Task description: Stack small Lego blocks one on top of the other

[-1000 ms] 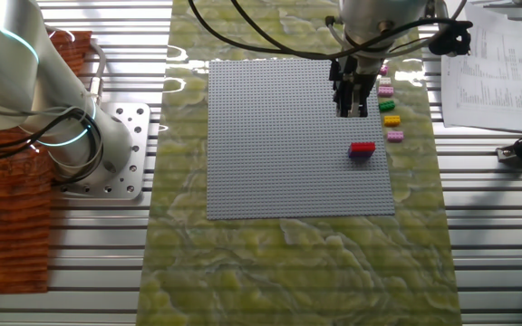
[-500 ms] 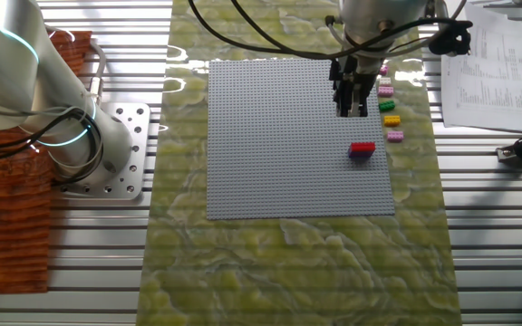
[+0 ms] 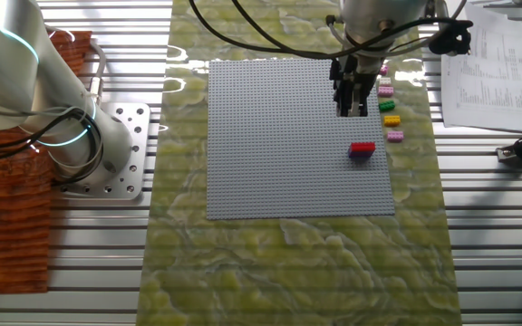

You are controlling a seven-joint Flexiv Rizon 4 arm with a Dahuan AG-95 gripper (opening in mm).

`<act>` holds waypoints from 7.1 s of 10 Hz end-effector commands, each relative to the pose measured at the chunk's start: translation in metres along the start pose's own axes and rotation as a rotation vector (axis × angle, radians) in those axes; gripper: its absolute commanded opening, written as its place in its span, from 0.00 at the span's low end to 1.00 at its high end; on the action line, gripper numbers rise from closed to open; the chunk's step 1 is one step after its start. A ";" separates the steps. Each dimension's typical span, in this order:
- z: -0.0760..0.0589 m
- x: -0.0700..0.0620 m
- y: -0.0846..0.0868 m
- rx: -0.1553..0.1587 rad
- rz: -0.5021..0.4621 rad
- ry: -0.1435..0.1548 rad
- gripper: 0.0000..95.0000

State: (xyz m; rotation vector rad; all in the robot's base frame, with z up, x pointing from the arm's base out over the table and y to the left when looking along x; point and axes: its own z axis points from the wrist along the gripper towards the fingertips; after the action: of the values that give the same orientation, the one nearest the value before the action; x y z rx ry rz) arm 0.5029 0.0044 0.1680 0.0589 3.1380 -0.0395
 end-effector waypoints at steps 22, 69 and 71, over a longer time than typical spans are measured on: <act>0.007 0.000 0.000 0.004 -0.055 0.005 0.00; 0.123 -0.135 0.038 0.027 -0.038 -0.029 0.20; 0.129 -0.135 0.037 0.028 -0.016 -0.035 0.20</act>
State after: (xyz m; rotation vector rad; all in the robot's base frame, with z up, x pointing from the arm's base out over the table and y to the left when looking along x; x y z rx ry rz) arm 0.6370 0.0328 0.0408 -0.0287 3.1119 -0.0785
